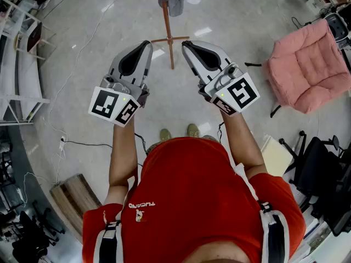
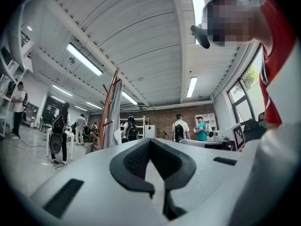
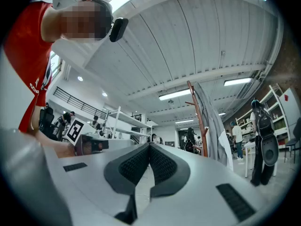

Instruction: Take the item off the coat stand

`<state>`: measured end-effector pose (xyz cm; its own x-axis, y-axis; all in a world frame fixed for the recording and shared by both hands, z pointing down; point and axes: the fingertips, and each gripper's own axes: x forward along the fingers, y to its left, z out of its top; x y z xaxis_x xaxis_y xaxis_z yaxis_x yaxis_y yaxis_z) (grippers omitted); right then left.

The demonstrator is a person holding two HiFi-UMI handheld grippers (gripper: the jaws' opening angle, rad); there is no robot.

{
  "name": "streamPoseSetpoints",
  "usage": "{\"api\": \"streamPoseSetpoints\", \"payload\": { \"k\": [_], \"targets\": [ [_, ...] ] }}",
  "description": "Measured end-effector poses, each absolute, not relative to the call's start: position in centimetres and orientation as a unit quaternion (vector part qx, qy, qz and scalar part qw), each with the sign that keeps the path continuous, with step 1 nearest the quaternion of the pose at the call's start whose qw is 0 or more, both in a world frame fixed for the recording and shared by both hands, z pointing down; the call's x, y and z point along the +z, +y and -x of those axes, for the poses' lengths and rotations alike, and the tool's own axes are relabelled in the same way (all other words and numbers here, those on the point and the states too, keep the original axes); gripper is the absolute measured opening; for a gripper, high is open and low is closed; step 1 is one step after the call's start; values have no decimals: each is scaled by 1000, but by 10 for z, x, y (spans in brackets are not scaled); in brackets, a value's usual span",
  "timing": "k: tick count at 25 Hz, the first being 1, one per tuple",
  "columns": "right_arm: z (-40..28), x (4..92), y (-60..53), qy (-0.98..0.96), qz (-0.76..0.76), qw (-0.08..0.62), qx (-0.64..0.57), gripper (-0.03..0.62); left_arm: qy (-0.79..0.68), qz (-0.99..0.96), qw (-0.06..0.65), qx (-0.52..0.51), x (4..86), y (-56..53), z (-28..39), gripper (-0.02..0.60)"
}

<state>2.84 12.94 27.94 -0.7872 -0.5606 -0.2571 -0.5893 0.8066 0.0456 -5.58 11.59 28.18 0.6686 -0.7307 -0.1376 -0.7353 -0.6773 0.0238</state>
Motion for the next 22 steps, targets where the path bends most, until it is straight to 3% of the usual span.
{"api": "streamPoseSetpoints", "payload": {
  "k": [22],
  "targets": [
    [-93, 293, 100, 954, 267, 131, 45, 20, 467, 882, 29, 61, 287, 85, 20, 9]
  ]
}}
